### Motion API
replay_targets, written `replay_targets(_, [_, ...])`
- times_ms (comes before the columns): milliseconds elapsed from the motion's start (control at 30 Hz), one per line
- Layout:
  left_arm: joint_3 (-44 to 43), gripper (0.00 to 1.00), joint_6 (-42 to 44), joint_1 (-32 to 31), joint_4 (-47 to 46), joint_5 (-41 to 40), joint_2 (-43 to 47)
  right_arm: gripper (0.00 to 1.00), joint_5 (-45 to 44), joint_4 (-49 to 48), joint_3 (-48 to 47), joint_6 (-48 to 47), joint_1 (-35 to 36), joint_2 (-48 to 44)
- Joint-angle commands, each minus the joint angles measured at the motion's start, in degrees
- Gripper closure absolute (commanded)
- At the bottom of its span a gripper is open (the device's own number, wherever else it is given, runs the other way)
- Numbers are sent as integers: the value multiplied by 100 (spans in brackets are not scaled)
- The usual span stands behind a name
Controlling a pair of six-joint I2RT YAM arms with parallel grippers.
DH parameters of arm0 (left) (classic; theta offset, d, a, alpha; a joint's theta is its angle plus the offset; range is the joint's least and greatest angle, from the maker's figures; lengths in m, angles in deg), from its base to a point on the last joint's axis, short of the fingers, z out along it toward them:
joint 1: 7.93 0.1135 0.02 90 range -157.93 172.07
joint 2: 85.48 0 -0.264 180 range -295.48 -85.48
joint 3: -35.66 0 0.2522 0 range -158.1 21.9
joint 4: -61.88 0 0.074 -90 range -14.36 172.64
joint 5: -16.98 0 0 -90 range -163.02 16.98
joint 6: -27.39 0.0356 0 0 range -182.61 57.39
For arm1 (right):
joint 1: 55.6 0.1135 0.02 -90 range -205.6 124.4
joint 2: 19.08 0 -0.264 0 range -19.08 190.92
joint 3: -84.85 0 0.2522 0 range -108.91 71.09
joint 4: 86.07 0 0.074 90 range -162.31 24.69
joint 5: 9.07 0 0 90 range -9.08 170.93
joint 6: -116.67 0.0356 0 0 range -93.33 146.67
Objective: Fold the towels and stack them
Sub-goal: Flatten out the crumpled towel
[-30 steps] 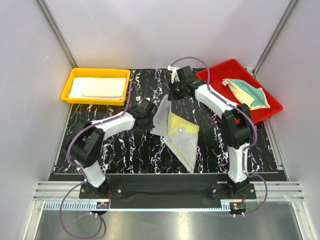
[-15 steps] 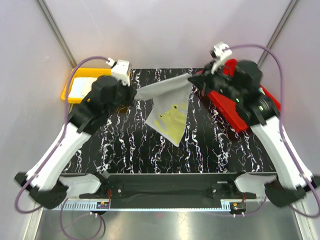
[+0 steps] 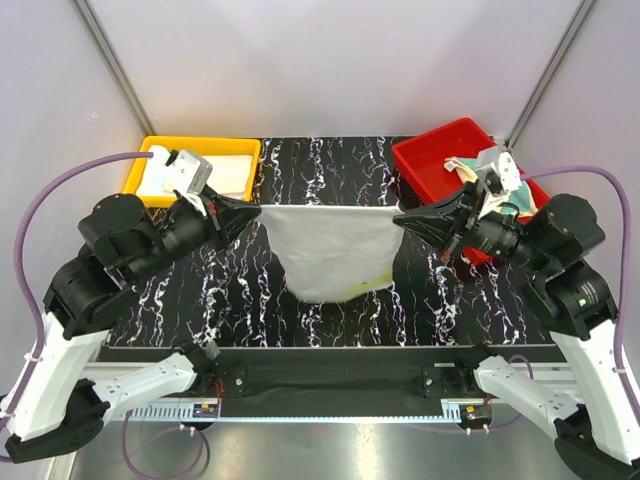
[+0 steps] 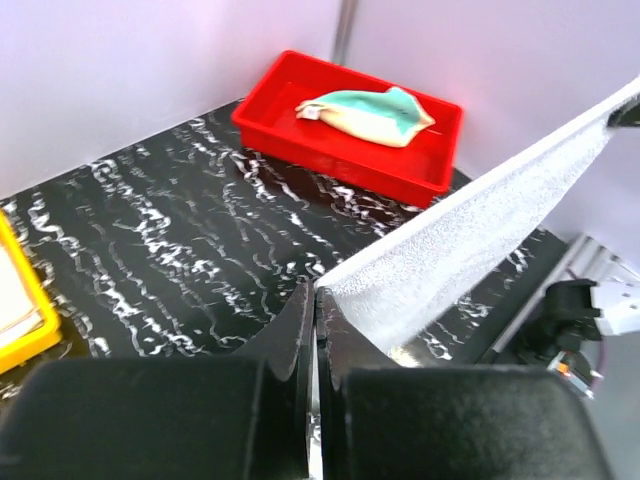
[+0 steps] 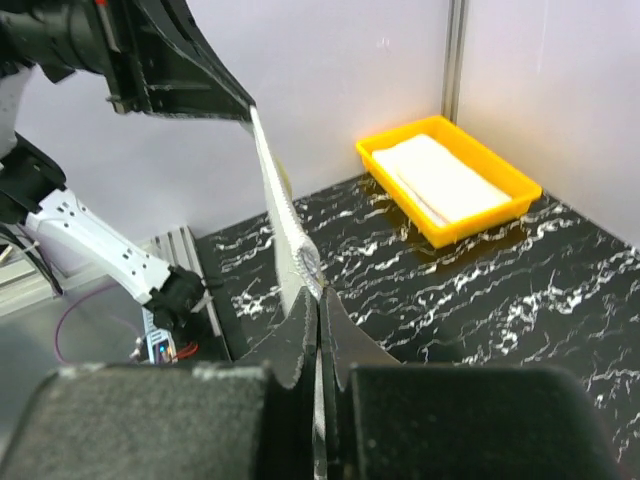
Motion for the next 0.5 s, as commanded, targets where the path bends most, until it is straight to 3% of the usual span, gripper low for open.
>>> replay_targets(0, [-152, 100, -68, 0, -146, 258, -59, 100, -40, -648, 44, 267, -28, -75])
replay_targets(100, [-318, 100, 116, 0, -191, -199, -383, 100, -775, -868, 176, 48, -19, 66])
replay_targets(233, [-485, 100, 670, 52, -349, -1104, -1314, 100, -1552, -1026, 150, -287, -19, 1038])
replay_targets(333, [-731, 100, 811, 622, -472, -1088, -2078, 100, -1922, -1377, 133, -498, -72, 1872])
replay_targets(367, [-801, 100, 820, 1094, -533, -818, -2272, 100, -1922, -1526, 89, -577, -124, 2112])
replay_targets(467, [-1118, 100, 873, 1790, -875, -614, -3080, 100, -1459, -1982, -192, -473, -544, 3192])
